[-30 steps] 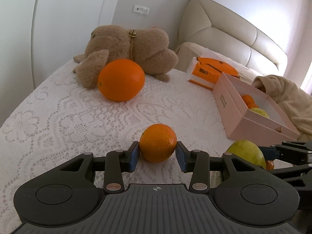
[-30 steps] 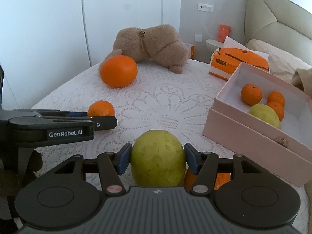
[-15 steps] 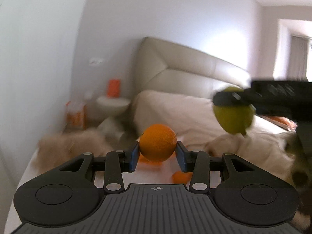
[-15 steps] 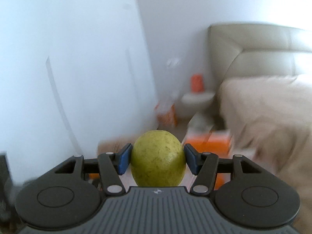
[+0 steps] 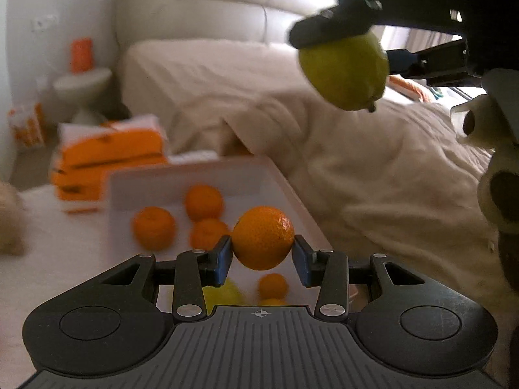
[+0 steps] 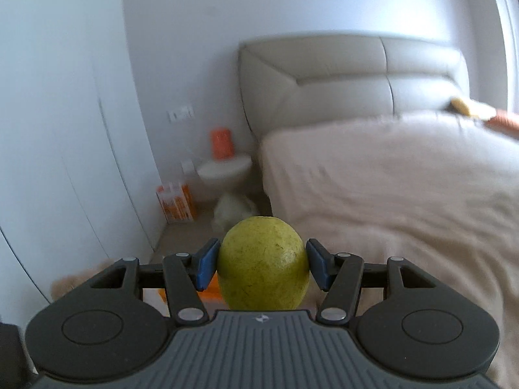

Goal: Organize fruits
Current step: 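Carry both fruits over the pink box and open both tools to drop them, then move the left tool to a large orange by the teddy bear and grasp it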

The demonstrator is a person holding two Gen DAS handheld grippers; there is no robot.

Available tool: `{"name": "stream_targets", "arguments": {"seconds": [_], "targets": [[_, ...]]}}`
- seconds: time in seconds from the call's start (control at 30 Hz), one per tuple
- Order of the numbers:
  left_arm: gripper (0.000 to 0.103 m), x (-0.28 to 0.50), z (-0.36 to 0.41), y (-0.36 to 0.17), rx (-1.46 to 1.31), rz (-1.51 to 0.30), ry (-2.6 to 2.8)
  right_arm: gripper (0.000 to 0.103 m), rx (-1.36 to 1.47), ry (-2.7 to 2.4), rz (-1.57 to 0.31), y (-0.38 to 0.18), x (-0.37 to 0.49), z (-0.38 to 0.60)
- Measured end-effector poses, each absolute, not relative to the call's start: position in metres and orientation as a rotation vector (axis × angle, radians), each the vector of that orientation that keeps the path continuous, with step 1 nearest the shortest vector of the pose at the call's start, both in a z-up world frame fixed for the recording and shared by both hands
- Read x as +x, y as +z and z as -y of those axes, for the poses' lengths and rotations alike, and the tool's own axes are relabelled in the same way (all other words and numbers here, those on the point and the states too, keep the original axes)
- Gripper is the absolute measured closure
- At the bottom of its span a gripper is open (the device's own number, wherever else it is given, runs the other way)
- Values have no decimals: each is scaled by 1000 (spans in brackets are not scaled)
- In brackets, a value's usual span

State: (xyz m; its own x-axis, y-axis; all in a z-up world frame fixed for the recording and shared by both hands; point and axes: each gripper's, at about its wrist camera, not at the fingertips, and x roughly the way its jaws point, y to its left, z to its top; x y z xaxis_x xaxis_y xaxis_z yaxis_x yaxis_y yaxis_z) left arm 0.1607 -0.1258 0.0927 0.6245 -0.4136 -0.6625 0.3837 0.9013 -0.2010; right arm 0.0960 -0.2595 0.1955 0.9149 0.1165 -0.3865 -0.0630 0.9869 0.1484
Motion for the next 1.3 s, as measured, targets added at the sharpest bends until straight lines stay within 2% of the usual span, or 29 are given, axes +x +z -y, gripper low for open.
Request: {"name": "stream_targets", "arguments": {"seconds": [0.13,0.23,0.67,0.93,1.03,1.3], "targets": [[58,175,154,68,62,-892,-476,45,140,72,-448,175,110,266],[58,174,155,58,87,-905,-461,45,127,75,-466,166,110,271],[58,117,41,99,-189,-601,-382,45,9,52,-625,117,146,237],[59,60,-45,69,-297,-498,-161,45,-7,24,-723,80,174,219],[59,48,-72,51,-333,-492,-86,38,-14,2,-700,79,172,216],[59,34,-117,20,-479,-438,29,37,-16,57,-593,103,126,197]]}}
